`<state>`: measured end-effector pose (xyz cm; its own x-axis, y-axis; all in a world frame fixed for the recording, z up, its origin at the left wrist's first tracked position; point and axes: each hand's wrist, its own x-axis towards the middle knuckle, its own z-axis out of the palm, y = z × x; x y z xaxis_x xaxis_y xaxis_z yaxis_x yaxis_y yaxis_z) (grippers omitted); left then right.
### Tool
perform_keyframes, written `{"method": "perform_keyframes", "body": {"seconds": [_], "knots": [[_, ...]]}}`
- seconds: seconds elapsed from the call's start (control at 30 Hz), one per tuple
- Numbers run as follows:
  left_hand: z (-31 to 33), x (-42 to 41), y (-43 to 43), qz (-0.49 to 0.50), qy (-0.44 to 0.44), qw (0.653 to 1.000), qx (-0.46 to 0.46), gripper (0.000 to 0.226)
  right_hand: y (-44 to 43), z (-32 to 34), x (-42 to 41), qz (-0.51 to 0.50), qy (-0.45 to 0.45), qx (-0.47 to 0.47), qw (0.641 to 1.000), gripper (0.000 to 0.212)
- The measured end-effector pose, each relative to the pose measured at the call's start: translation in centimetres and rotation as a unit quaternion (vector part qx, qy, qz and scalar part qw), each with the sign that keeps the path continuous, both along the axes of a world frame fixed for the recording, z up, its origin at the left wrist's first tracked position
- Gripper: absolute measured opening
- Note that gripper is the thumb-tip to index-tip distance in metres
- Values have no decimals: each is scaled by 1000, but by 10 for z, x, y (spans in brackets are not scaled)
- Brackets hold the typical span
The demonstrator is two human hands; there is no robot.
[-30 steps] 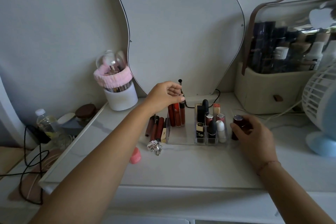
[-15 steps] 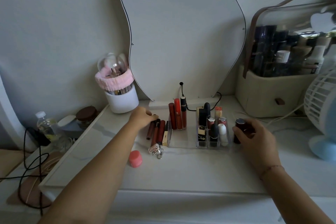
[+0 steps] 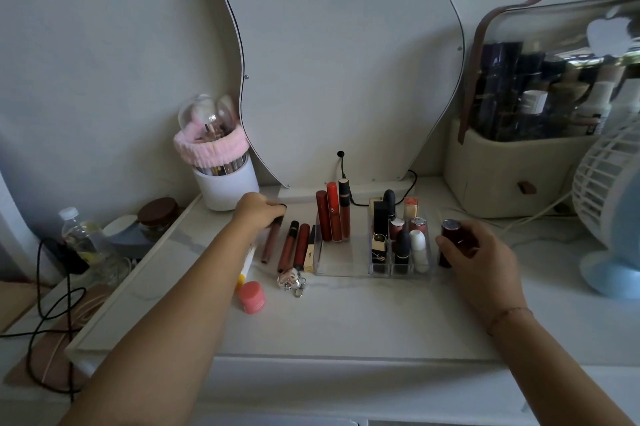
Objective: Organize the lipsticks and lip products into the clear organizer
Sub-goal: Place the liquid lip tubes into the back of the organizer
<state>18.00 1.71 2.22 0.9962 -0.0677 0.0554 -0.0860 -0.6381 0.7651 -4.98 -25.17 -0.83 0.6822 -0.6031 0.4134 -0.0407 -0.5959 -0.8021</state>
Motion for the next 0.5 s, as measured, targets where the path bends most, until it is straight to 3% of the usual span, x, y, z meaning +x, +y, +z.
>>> {"method": "perform_keyframes", "body": {"seconds": [0.17,0.3,0.4,0.5], "knots": [[24,-8,13,10,-12,991,-131,22,-1,0,1,2,5,-6,1000,23],[60,-24,16,-2,-86,966,-242,22,-2,-1,1,-5,1,-5,1000,21],[95,-45,5,-65,-137,940,-304,13,-1,-2,2,-5,0,-5,1000,21],[117,-68,-21,-162,-166,924,-305,18,-2,-2,2,-3,3,0,1000,22]]}}
